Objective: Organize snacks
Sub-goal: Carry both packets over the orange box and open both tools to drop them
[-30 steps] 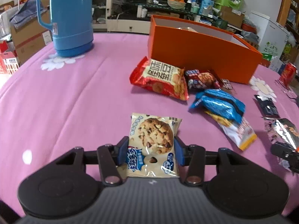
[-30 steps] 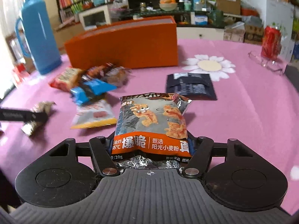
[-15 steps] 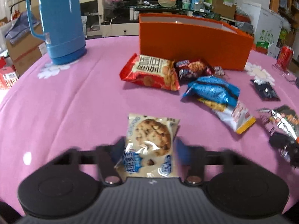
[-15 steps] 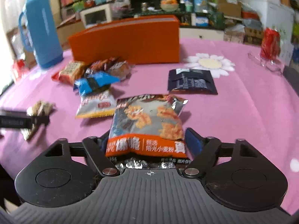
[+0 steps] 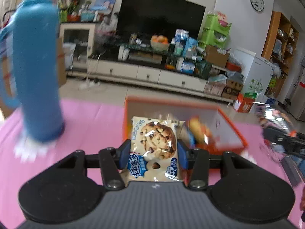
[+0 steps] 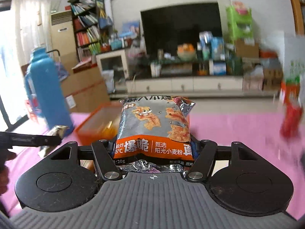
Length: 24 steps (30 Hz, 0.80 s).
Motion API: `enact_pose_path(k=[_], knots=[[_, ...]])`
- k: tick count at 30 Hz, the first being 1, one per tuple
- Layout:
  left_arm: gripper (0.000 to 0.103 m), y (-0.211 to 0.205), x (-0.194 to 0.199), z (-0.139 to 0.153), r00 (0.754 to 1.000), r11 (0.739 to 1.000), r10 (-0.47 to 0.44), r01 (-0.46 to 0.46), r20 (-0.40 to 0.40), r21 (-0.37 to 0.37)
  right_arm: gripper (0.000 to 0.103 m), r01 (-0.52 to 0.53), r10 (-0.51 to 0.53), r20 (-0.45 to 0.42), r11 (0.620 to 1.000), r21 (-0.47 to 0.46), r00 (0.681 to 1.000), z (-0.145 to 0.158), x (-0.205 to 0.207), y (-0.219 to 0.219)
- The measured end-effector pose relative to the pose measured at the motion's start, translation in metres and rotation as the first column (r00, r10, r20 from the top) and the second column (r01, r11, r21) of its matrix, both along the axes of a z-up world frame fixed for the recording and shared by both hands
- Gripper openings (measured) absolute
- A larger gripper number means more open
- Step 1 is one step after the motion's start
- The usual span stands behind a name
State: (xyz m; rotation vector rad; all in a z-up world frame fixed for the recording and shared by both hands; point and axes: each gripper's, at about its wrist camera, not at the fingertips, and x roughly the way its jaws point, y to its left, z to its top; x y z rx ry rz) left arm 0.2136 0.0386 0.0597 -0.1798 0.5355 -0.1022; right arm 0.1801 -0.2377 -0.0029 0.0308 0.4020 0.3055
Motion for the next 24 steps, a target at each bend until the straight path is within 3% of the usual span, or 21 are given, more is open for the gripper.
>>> enact_pose_path(k=[3, 7, 8, 11, 13, 15, 19, 24], knots=[[0.048, -0.014, 0.05, 0.003, 0.999, 1.0, -0.031, 0.031, 0.009, 0.007, 0.054, -0.008, 0.008, 0.003, 0.999, -0.041, 1.0, 0.008, 0.067, 0.013], [0.054, -0.029, 0.097, -0.016, 0.999, 0.998, -0.028, 0.029, -0.019, 0.048, 0.055, -0.013, 0.008, -0.058, 0.996, -0.086, 0.998, -0.01, 0.137, 0.034], [0.065, -0.029, 0.104, -0.021, 0.999, 0.999, -0.021, 0.023, -0.036, 0.049, 0.056, -0.015, 0.006, -0.086, 0.995, -0.1, 0.996, -0.018, 0.152, 0.039], [0.067, -0.024, 0.099, -0.024, 0.999, 0.998, -0.024, 0.025, -0.037, 0.053, 0.058, 0.002, -0.019, -0.145, 0.993, -0.12, 0.989, -0.04, 0.174, 0.043], [0.069, -0.019, 0.081, -0.023, 1.0, 0.997, -0.012, 0.013, -0.014, 0.08, 0.064, 0.028, -0.038, -0.116, 0.996, -0.087, 0.992, -0.04, 0.161, 0.036], [0.074, -0.011, 0.062, -0.024, 1.0, 0.997, -0.005, 0.006, -0.009, 0.076, 0.081, 0.037, -0.041, -0.091, 0.998, -0.044, 0.995, -0.038, 0.141, 0.025], [0.086, -0.008, 0.014, -0.028, 1.0, 0.999, 0.006, -0.005, -0.024, 0.052, 0.085, 0.05, -0.049, -0.082, 0.999, 0.005, 0.995, -0.039, 0.085, 0.005], [0.086, -0.02, -0.049, -0.048, 0.998, 0.998, 0.004, 0.0, -0.063, 0.058, 0.092, 0.063, -0.052, -0.121, 0.994, 0.088, 0.991, -0.061, 0.009, -0.021]])
